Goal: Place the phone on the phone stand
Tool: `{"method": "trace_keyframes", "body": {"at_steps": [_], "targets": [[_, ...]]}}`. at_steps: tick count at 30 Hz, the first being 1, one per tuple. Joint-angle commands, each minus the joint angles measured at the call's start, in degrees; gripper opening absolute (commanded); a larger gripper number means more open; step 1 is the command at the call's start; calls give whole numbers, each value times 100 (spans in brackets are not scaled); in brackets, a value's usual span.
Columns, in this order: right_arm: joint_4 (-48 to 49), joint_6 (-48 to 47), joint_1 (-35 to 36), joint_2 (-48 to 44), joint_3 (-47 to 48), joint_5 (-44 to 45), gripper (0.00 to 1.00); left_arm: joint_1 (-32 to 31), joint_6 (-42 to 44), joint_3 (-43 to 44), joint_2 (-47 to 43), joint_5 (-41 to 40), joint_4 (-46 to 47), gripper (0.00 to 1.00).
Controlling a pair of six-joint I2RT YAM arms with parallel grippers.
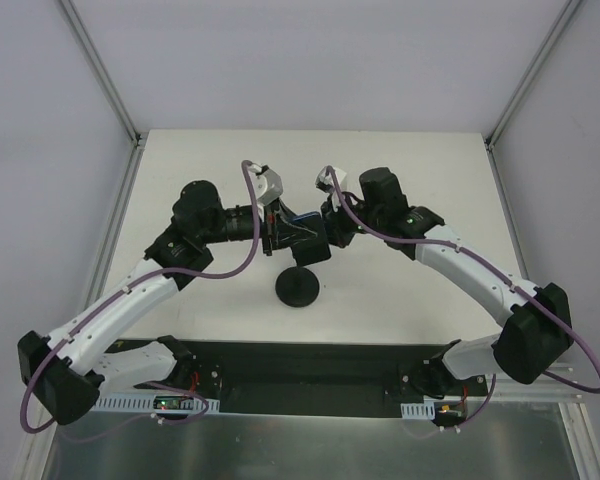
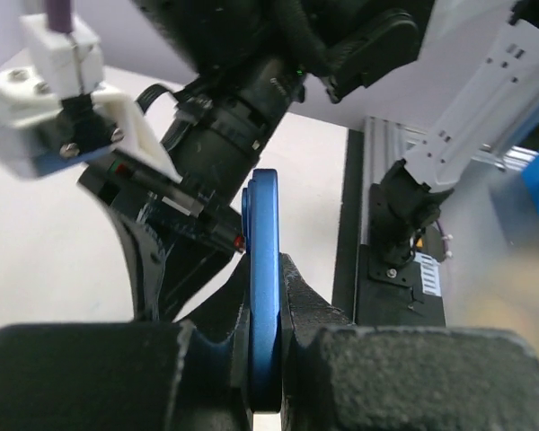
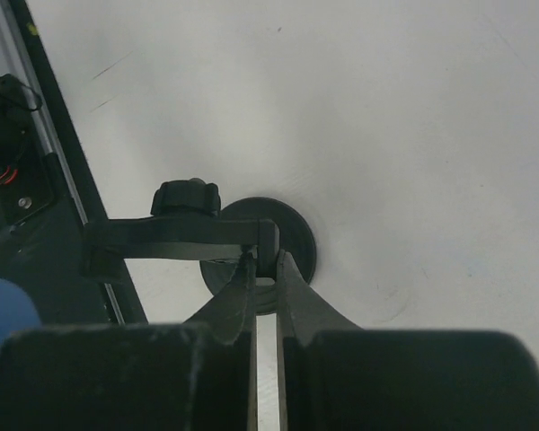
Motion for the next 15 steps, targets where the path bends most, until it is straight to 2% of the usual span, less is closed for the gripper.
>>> {"method": "trace_keyframes", "body": {"at_steps": [1,4,6,15], "targets": [[216,-350,-180,-216,168,-1440,1,128,-10,249,555,2109,2048,0],[216,-376,-216,-146,211,-1468,1,137,43,644,1144,2822,2005,0],[199,-359,-233,-93,264,-1485,1,154,69,786,1452,3000,1961,0],[216,-332,-260,-154,229,-1503,1,383,729,857,1849,2975,1083,0]]}}
